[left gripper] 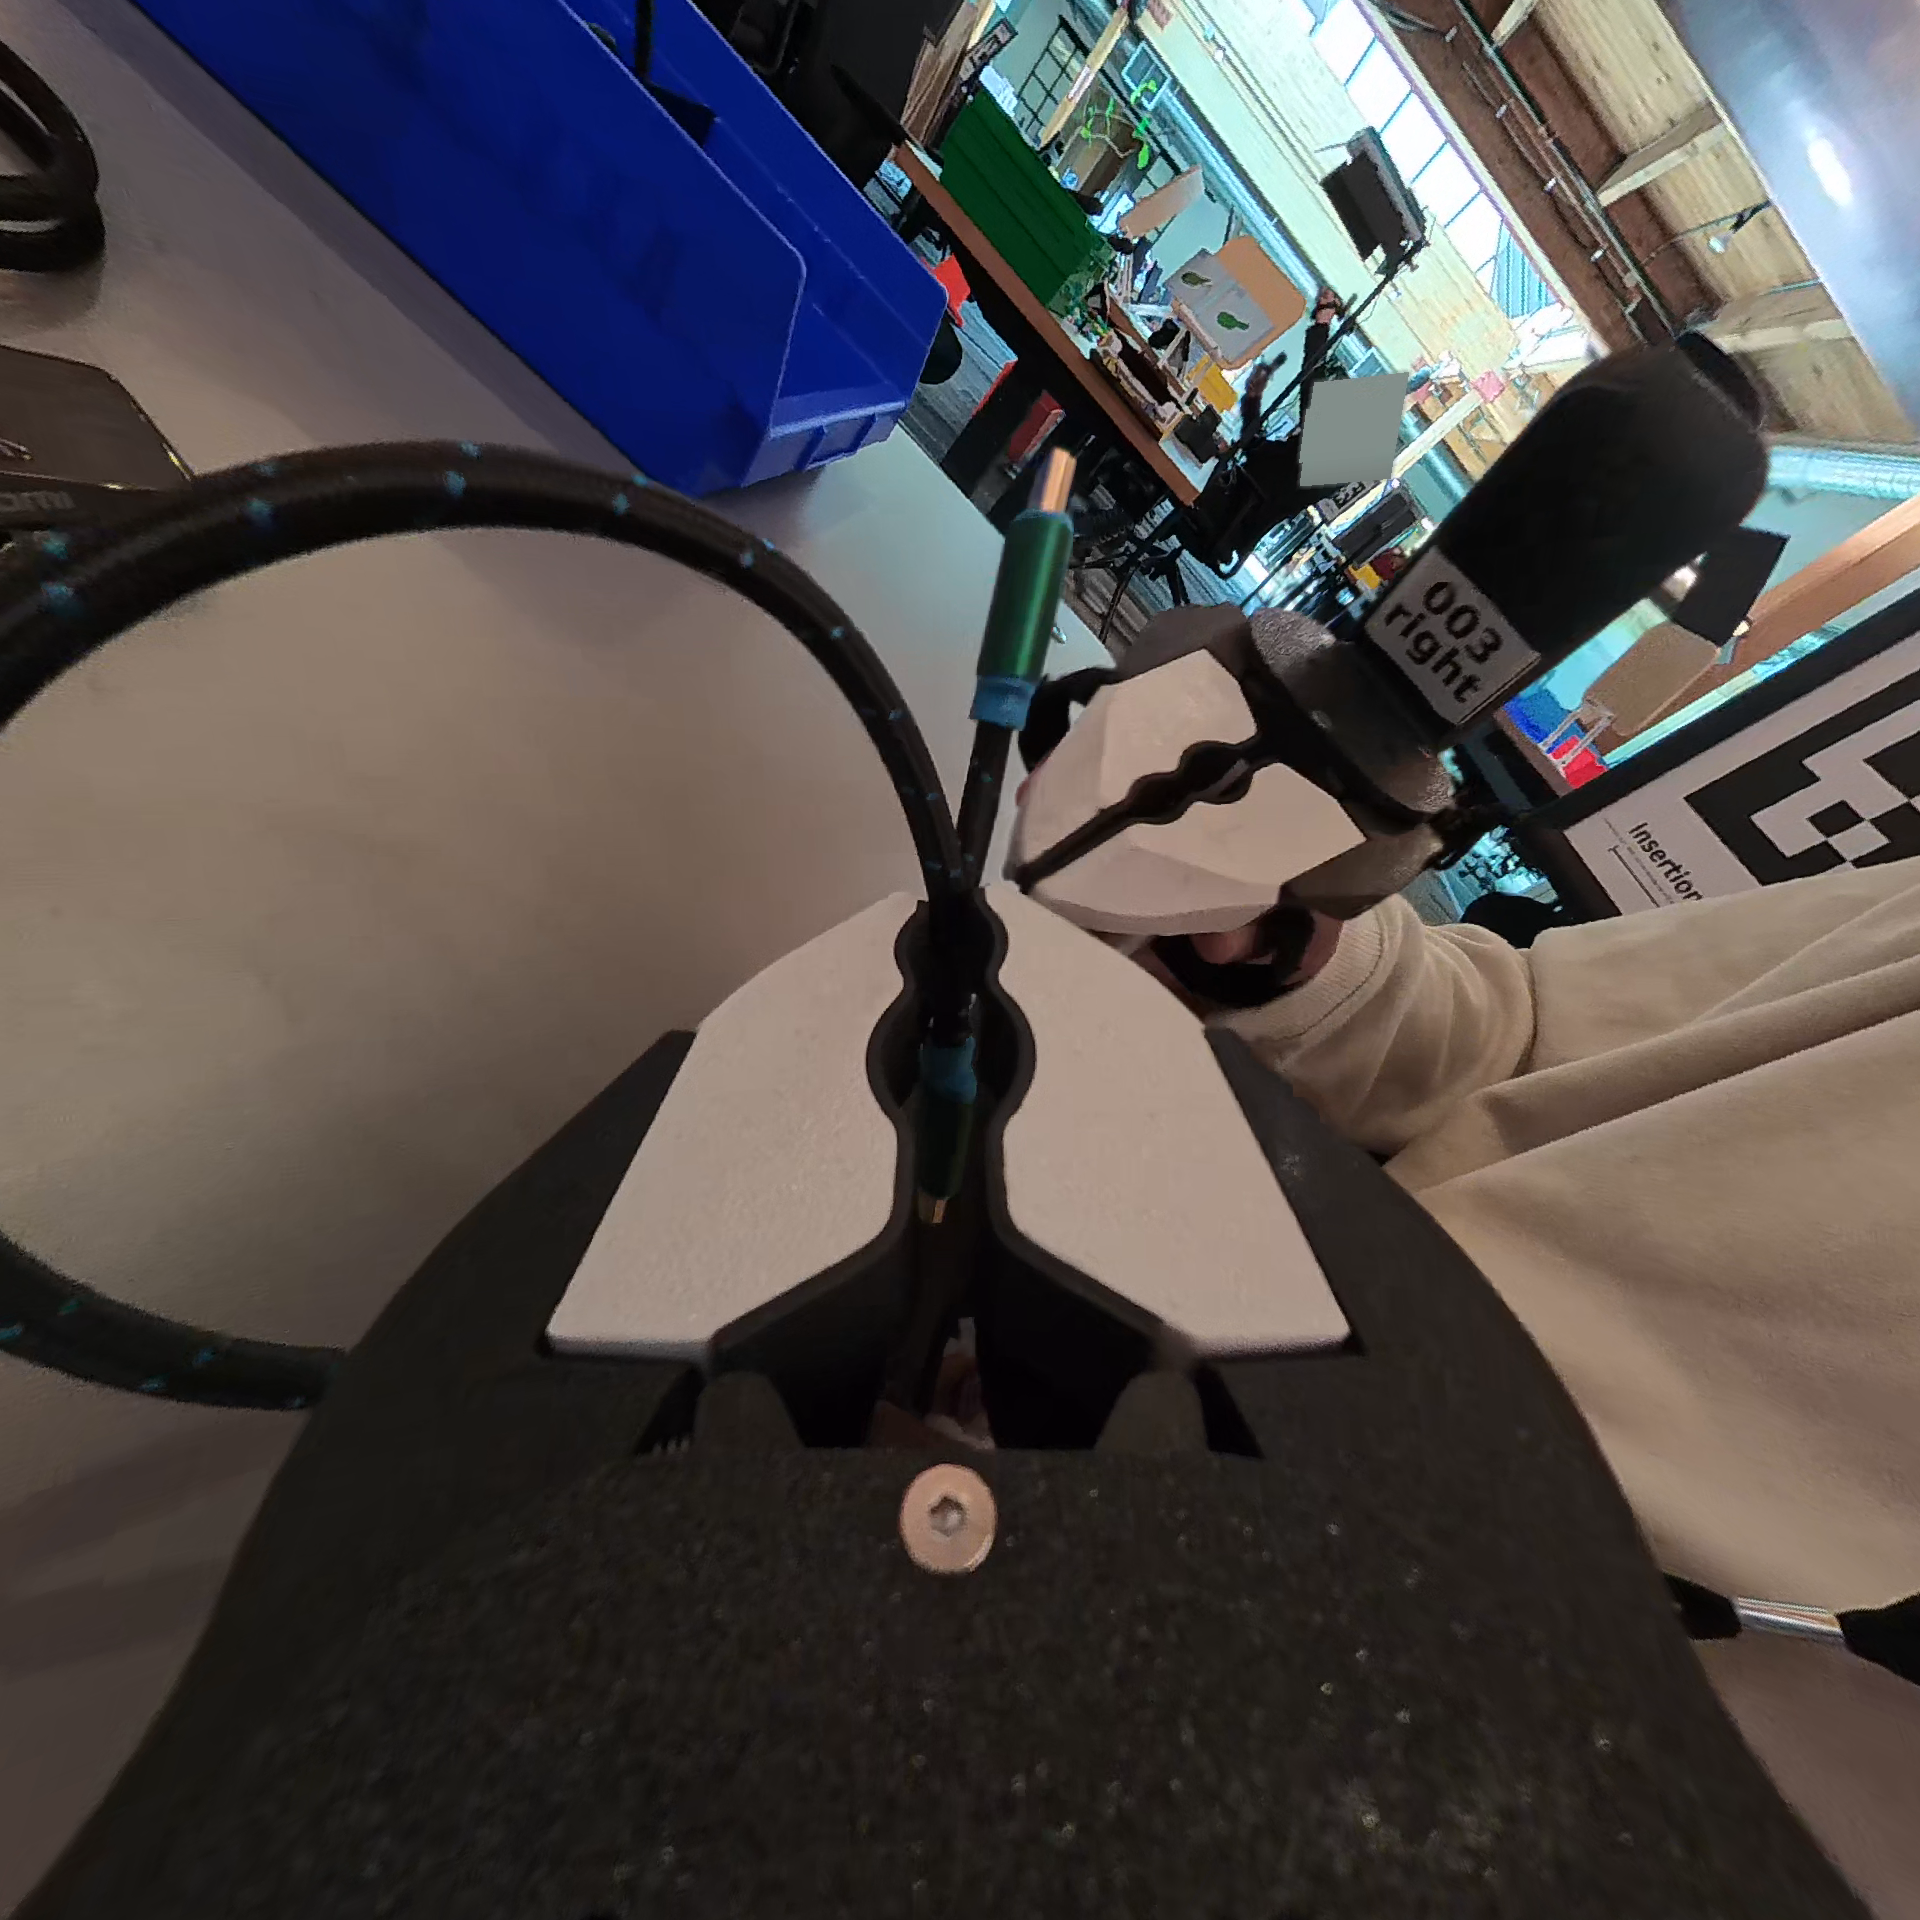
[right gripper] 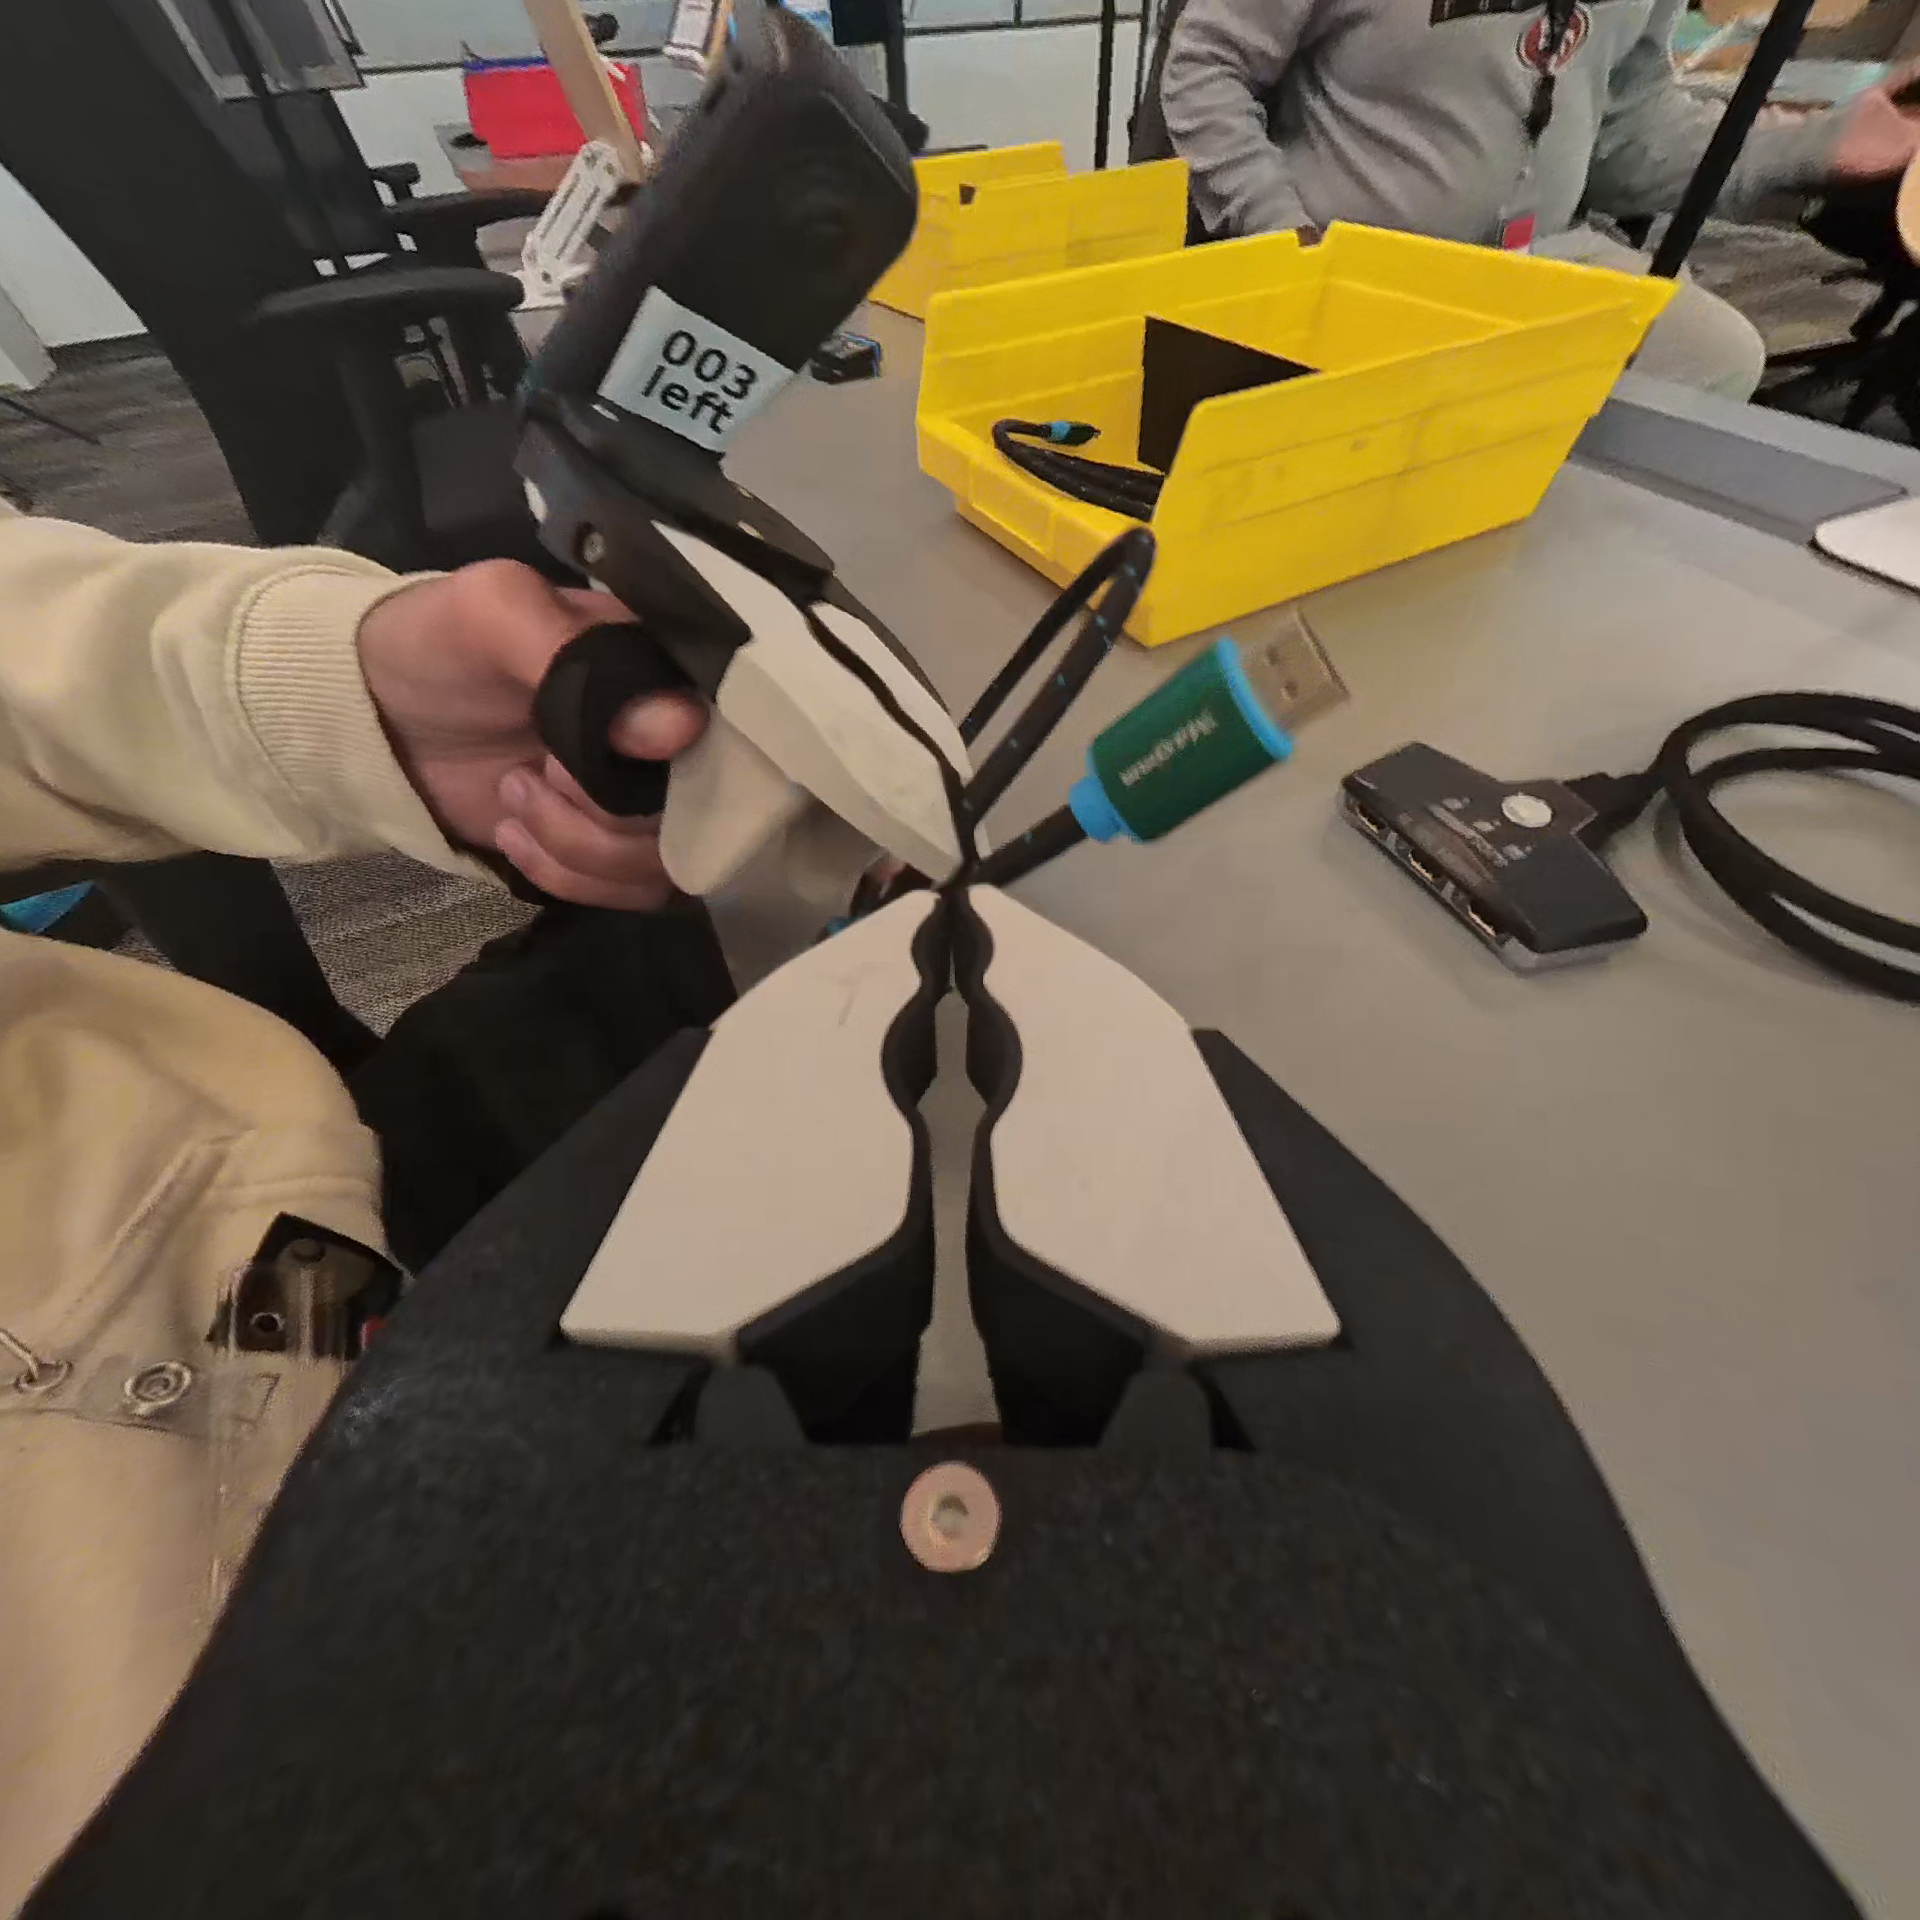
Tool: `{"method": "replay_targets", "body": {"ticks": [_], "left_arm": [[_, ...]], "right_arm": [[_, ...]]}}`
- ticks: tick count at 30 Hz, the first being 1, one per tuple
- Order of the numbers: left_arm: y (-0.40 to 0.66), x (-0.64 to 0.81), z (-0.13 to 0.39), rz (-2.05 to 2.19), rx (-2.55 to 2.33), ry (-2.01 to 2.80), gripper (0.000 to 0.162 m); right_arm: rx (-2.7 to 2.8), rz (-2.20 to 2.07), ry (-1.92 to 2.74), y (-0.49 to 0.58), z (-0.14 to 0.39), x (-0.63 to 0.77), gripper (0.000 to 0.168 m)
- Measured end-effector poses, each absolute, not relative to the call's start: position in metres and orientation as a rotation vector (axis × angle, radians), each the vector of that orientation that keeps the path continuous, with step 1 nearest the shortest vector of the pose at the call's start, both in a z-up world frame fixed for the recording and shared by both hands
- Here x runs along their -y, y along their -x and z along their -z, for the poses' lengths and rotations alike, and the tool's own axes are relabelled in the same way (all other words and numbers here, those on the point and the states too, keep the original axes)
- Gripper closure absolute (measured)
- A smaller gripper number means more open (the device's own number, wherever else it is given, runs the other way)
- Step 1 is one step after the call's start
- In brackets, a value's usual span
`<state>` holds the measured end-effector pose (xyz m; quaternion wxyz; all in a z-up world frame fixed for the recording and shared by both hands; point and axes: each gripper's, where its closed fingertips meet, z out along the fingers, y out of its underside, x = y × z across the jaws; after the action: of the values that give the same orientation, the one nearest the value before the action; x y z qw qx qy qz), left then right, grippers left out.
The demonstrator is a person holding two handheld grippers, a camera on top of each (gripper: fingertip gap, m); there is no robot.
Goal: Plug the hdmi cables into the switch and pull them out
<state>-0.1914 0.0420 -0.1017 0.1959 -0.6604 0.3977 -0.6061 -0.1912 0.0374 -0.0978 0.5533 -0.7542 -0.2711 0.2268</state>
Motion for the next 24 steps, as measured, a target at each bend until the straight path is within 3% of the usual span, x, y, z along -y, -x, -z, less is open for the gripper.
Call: {"method": "replay_targets", "body": {"ticks": [8,16,24], "left_arm": [[0.193,-0.043,0.098,1.799,-1.066,1.859,0.156],[0.196,-0.066,0.109,1.646,-0.986,1.925,0.159],[0.198,-0.067,0.103,1.764,-0.928,1.92,0.156]], "right_arm": [[0.675,-0.662,1.909,0.199,0.124,-0.032,0.168],[0.808,-0.875,1.774,0.229,0.101,-0.004,0.168],[0.78,-0.324,1.798,0.195,0.113,-0.036,0.163]]}}
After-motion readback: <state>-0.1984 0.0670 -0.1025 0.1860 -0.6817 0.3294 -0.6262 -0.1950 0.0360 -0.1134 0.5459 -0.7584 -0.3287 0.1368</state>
